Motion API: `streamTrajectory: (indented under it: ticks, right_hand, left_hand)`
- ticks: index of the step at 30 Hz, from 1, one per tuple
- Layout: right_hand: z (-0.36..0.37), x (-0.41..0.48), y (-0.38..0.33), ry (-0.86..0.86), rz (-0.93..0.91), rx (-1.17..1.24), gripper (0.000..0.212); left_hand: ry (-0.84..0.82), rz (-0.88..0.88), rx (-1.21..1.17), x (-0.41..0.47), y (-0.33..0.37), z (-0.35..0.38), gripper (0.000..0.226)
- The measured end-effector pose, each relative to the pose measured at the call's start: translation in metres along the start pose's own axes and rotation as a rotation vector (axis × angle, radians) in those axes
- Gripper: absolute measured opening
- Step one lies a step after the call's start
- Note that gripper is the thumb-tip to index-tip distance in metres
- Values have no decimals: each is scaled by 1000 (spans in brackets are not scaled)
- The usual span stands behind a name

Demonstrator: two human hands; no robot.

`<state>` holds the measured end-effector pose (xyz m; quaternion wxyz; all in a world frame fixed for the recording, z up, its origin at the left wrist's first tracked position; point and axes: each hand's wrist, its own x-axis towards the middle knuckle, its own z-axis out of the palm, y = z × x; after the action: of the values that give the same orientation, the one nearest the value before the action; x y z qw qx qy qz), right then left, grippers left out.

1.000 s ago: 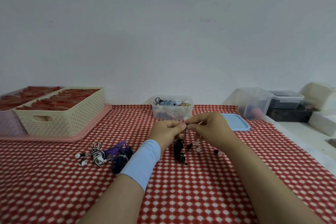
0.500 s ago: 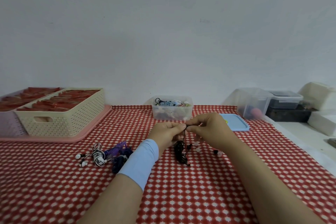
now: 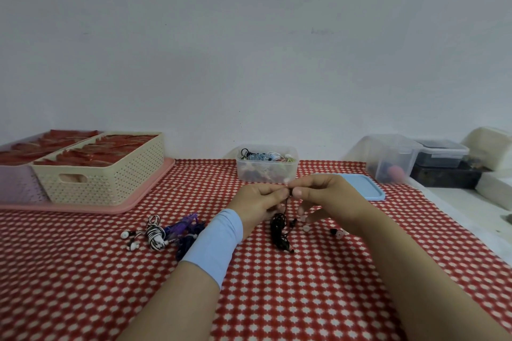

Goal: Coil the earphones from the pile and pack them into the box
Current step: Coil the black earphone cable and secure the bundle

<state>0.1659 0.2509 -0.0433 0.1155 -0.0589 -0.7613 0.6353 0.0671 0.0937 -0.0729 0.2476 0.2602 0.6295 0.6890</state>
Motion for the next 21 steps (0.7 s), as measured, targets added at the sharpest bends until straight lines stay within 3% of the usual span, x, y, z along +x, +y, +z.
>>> streamTrajectory:
  ticks: [11, 17, 21]
  right_hand:
    - [1, 2, 0, 17, 63, 24, 10]
    - [-3, 0, -1, -61, 131, 97, 29]
    - [-2, 1, 0, -63, 173, 34, 18]
  left_hand:
    - [6, 54, 82, -1, 2, 2, 16]
    - [3, 69, 160, -2, 4, 1, 19]
    - [5, 100, 221, -4, 7, 1, 9]
